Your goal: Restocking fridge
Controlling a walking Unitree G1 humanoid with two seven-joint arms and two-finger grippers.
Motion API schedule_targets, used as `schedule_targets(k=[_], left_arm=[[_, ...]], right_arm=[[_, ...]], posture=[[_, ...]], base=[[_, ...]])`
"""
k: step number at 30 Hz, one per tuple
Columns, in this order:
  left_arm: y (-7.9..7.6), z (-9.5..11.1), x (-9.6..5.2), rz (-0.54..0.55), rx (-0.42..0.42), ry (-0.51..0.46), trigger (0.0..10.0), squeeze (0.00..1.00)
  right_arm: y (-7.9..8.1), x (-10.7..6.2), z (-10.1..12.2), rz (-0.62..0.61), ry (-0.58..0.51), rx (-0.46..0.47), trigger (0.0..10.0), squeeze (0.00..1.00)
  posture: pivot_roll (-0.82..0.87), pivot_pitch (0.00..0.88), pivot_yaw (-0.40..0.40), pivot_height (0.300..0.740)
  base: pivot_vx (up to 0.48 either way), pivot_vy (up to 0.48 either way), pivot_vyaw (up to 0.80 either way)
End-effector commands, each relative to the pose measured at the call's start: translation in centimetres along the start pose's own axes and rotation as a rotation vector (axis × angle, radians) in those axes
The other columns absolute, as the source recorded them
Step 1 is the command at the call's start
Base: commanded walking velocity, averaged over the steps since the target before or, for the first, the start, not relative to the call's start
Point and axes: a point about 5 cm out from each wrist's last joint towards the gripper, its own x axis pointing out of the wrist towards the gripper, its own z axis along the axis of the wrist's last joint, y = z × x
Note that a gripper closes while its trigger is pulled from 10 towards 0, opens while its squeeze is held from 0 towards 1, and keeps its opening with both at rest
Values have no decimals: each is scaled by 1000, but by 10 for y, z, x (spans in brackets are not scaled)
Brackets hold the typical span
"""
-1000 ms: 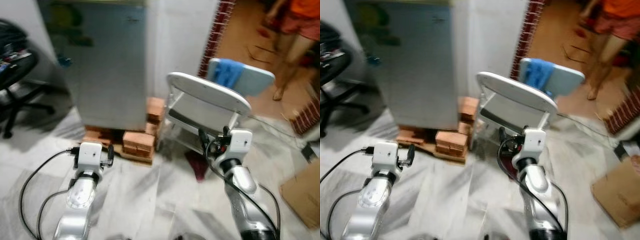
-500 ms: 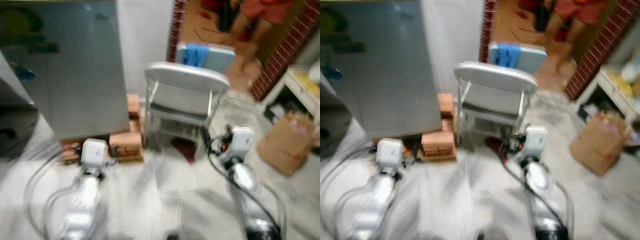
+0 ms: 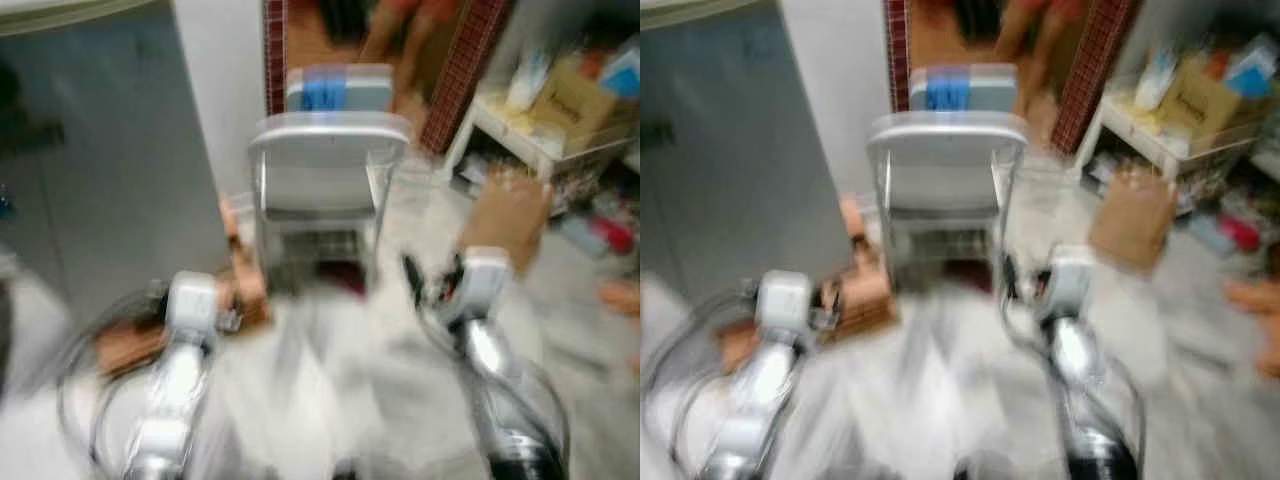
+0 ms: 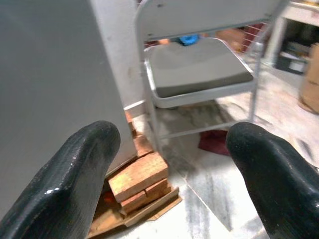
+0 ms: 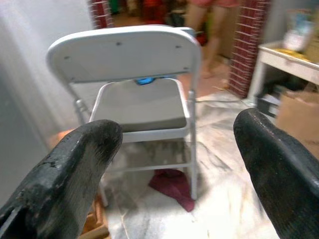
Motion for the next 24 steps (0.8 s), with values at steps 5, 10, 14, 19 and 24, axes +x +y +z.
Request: schedule_targets(k=[5,10,14,19,24], left_arm=[[9,4,-1,16,14,-12,10000,0],[7,4,-1,6,15,-11,10000,0],[6,4,-1,-2,16,-10,10000,0],[5,5,-1,-11,19,-12,10000,0],[5,6,0,-12,14,-18,10000,0]], right_arm=[[8,2,3,20,-14,7,10000,0],[8,3,2,21,-12,9,10000,0],[8,4,2,21,-13,7,10000,0],[8,4,2,22,-13,7,10000,0],[8,5,1,23,-11,7,10000,0]], posture=[[53,30,-10,740],[53,29,-10,740],[54,29,-11,740],[57,28,-12,740],[60,26,-13,740]], base=[[0,472,-800],[0,469,-800],[0,469,-800],[0,467,-800],[0,422,-800]])
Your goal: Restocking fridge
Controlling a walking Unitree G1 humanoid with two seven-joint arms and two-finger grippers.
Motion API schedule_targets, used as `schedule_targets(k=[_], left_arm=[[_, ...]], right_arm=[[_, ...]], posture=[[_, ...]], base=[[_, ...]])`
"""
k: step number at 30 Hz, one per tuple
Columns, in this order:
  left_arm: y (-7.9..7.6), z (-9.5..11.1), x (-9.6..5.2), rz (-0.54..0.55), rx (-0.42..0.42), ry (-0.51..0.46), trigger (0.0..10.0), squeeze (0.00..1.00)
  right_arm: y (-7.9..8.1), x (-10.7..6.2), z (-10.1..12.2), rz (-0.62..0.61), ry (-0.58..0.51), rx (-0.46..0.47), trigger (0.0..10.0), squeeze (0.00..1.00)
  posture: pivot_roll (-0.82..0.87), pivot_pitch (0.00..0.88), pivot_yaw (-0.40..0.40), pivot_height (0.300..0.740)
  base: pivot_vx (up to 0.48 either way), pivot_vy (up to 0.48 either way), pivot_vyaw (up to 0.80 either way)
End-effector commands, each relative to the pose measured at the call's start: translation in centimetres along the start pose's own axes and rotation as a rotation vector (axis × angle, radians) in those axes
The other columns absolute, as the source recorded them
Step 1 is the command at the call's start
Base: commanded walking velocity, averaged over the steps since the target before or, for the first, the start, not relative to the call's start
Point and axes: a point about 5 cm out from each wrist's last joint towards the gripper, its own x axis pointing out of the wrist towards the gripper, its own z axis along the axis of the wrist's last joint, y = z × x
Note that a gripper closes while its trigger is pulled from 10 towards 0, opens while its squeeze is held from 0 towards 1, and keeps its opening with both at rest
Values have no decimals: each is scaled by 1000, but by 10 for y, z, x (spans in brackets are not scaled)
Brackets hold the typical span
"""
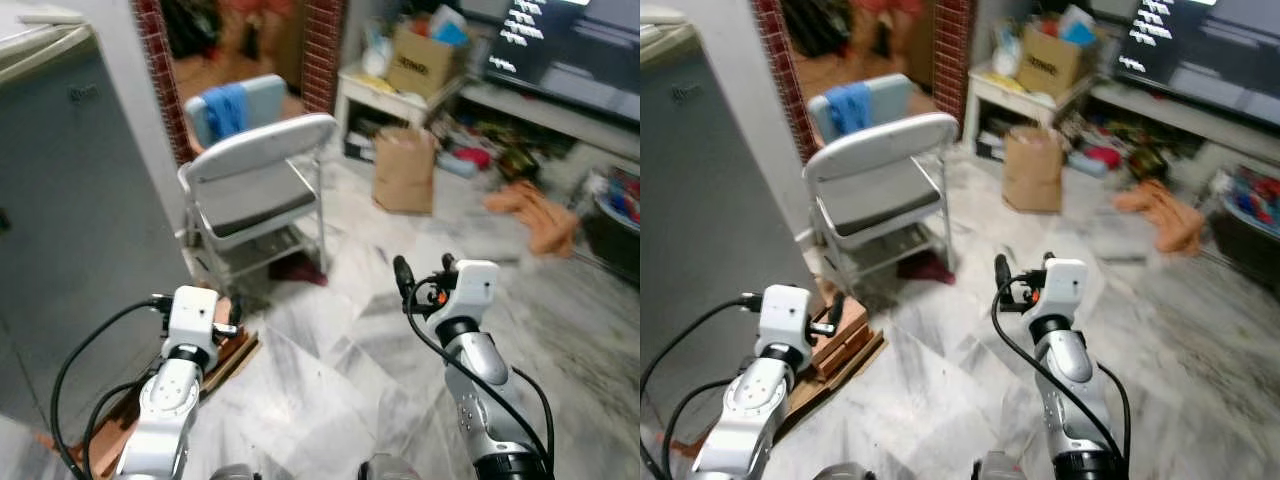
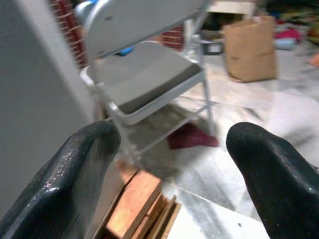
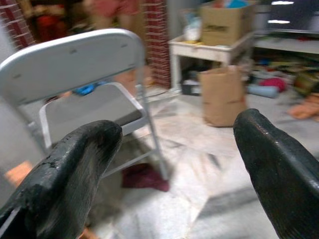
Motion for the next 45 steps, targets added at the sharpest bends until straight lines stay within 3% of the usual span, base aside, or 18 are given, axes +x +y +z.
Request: schedule_targets(k=[1,15,30,45], left_arm=[[-9,7,3,-29,-8,-27,10000,0],[-14,10,0,-92,-20,-49,10000,0],[-12,12,1,-96,-20,-55,10000,0],[-8,9,0,-59,-34,-46,10000,0]], right_arm=[[-9,-2,0,-28,1,-11,10000,0],[-10,-1,0,-32,3,-12,10000,0],[-11,-1,0,-38,10,-9,10000,0],[-13,-2,-1,-39,20,-13,10000,0]], posture=[[59,25,-13,740],[55,29,-11,740],[50,37,-9,740],[50,42,-16,740]], base=[[0,0,-800],[0,-87,-800],[0,-363,-30],[0,-172,-612]])
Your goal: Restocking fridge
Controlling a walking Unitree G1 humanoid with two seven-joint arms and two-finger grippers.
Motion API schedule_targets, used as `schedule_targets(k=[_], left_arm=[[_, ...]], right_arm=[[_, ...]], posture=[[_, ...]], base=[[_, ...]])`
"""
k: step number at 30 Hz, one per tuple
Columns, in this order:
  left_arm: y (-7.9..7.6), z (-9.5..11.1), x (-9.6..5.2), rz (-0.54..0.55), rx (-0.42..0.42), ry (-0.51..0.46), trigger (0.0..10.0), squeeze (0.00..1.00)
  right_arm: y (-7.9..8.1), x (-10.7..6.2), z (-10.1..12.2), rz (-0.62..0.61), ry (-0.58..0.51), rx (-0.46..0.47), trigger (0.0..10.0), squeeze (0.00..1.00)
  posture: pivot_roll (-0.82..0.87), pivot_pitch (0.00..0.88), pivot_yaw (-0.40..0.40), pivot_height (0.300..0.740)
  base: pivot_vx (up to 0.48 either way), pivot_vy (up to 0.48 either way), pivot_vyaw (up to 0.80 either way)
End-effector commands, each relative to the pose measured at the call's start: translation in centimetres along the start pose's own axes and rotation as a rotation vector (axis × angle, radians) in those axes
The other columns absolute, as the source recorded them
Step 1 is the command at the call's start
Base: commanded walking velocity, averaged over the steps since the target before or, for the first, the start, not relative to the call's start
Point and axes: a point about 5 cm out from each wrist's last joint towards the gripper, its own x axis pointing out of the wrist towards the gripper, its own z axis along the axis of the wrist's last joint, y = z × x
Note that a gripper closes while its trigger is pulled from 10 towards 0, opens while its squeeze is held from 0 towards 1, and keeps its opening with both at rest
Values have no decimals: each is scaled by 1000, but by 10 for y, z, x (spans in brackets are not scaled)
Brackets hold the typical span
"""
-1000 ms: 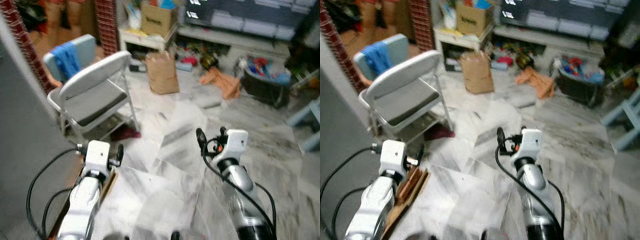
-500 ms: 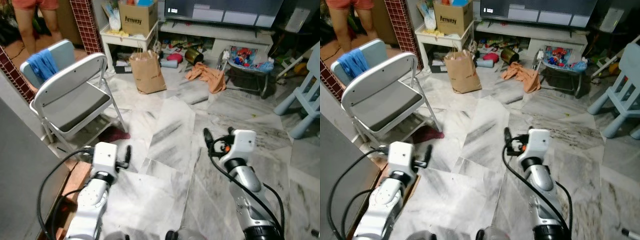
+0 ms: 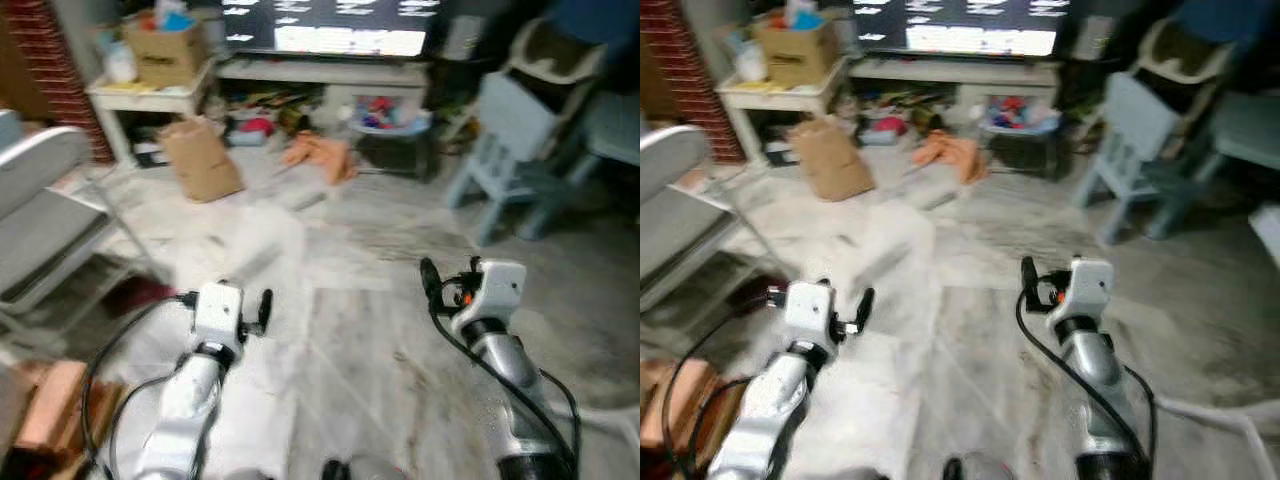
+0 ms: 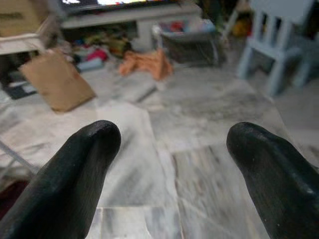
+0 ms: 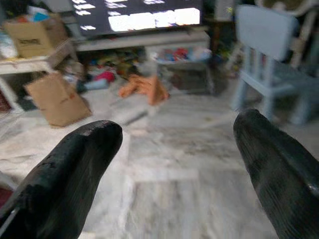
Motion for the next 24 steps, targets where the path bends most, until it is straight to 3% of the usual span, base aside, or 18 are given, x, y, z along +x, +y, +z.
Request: schedule_targets(k=[1,11,18,24], left_arm=[[0,2,1,12,-10,-6,10000,0],[1,1,2,29,-39,10,10000,0],[0,1,2,30,-39,11,10000,0],[-1,2,3,23,-30,11,10000,0]], right_arm=[[-2,3,7,2,-19,-12,10000,0],[-3,2,7,2,-16,-17,10000,0],[-3,2,7,-1,-14,-18,10000,0],[-4,1,8,-4,-14,-20,10000,0]], posture=[[51,42,-17,740],[49,45,-20,740],[48,46,-21,740],[42,46,-18,740]], base=[[0,0,0],[0,0,0],[0,374,0],[0,480,-666]])
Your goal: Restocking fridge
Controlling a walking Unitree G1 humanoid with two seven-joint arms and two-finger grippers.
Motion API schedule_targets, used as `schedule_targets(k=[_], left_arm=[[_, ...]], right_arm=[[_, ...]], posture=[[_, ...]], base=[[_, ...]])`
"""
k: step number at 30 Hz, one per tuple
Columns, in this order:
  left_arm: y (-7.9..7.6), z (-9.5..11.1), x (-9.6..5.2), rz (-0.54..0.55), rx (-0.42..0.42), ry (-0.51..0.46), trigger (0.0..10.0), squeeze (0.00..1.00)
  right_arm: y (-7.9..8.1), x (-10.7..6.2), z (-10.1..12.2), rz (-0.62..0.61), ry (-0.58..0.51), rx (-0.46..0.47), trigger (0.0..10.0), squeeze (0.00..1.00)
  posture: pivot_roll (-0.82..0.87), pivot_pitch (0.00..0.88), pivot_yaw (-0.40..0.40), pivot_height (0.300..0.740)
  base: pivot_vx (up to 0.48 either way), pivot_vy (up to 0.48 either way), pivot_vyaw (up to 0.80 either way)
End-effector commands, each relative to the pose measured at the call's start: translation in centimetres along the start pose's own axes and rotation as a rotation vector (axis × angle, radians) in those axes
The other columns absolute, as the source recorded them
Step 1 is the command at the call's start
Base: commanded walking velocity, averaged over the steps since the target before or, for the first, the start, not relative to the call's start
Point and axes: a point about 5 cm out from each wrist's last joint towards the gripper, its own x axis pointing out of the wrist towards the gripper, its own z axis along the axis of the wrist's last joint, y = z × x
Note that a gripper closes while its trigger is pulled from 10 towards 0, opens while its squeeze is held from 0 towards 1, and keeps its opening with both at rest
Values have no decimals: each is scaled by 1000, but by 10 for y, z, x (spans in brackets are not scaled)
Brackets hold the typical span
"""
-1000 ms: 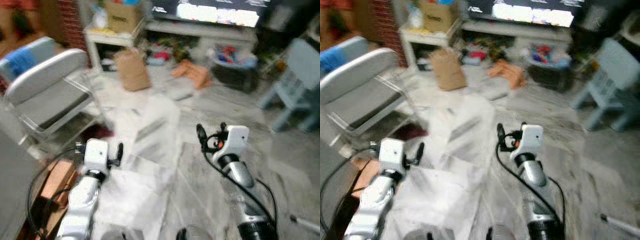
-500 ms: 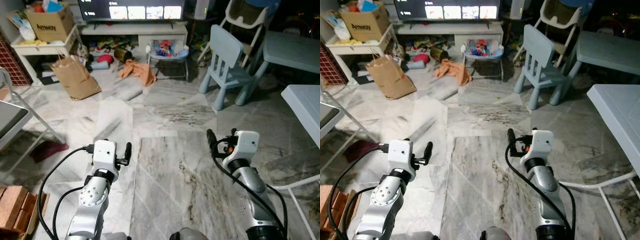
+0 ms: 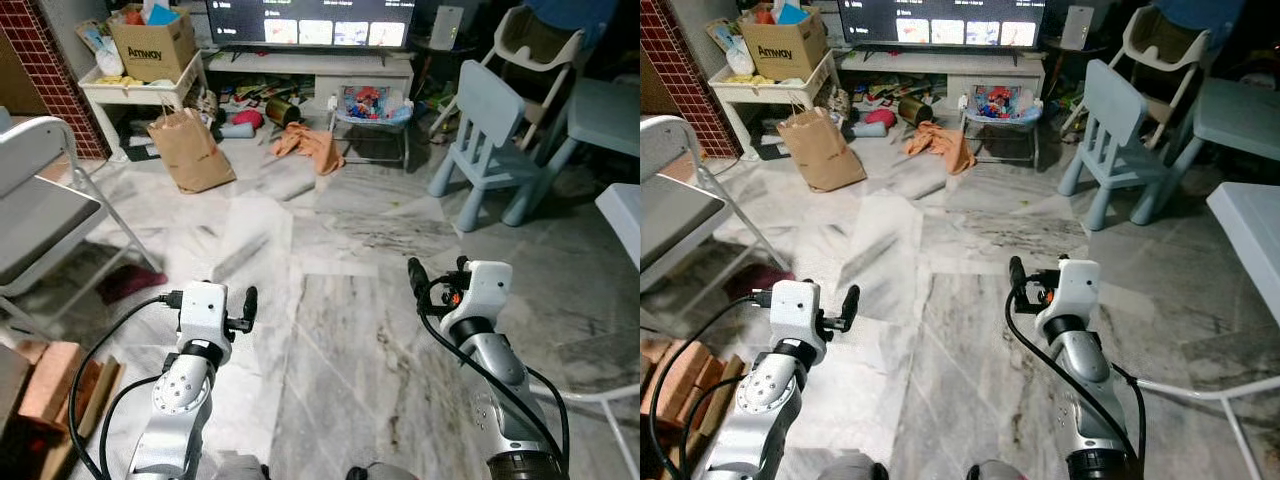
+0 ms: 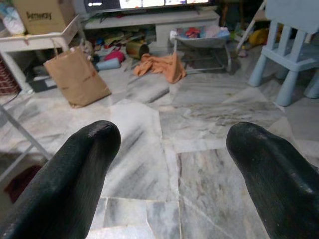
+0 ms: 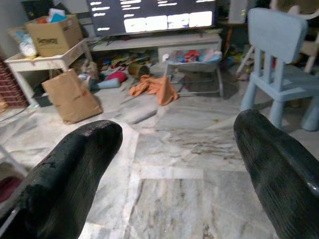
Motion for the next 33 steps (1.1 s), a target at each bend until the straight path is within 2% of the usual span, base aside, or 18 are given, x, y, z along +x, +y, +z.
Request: schedule_targets(k=[1,9,26,33], left_arm=[[2,1,1,4,16,9,10000,0],[1,1,2,-2,20,9,10000,0],[0,2,0,-6,59,-5,10000,0],[-1,3,1,-12,64,-2,10000,0]], right_arm=[[3,2,5,7,-15,1,10000,0],[2,2,5,5,-17,1,10000,0],[5,0,4,18,-16,-7,10000,0],[6,0,3,21,-15,-11,10000,0]], posture=[[42,46,-19,740],[43,44,-18,740],[49,42,-14,740],[51,44,-10,740]], base=[[0,480,-500],[0,480,-473],[0,0,0],[0,-366,121]])
